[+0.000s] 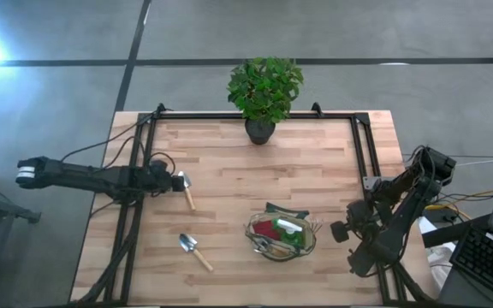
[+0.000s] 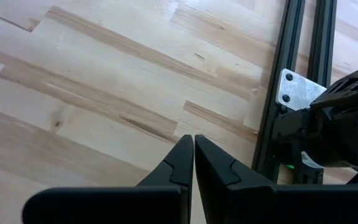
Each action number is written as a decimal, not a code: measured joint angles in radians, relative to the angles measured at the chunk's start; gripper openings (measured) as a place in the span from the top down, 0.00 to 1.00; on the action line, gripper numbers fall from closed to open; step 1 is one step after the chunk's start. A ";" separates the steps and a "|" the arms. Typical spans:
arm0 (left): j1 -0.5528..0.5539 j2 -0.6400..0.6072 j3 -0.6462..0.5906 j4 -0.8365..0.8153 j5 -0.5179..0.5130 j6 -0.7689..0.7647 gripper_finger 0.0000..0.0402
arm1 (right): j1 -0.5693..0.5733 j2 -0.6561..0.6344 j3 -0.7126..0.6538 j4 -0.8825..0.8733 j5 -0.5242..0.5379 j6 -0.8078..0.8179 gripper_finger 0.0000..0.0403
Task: Pick & Place Garden tools in Gardening bag
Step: Put the top brown trowel into the green gardening bag
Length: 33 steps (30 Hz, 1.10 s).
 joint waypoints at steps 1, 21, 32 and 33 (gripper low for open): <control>0.000 0.007 0.000 0.004 -0.002 0.000 0.42 | 0.000 0.000 0.000 0.000 0.000 0.000 0.98; 0.005 0.149 0.001 0.159 -0.019 0.049 0.42 | 0.000 0.000 0.001 0.002 -0.001 0.000 0.98; 0.005 0.185 0.001 0.182 -0.040 0.059 0.51 | 0.000 0.000 0.001 0.002 -0.001 0.000 0.98; 0.005 0.189 0.001 0.182 -0.042 0.060 0.53 | 0.000 0.000 0.001 0.002 -0.001 0.000 0.98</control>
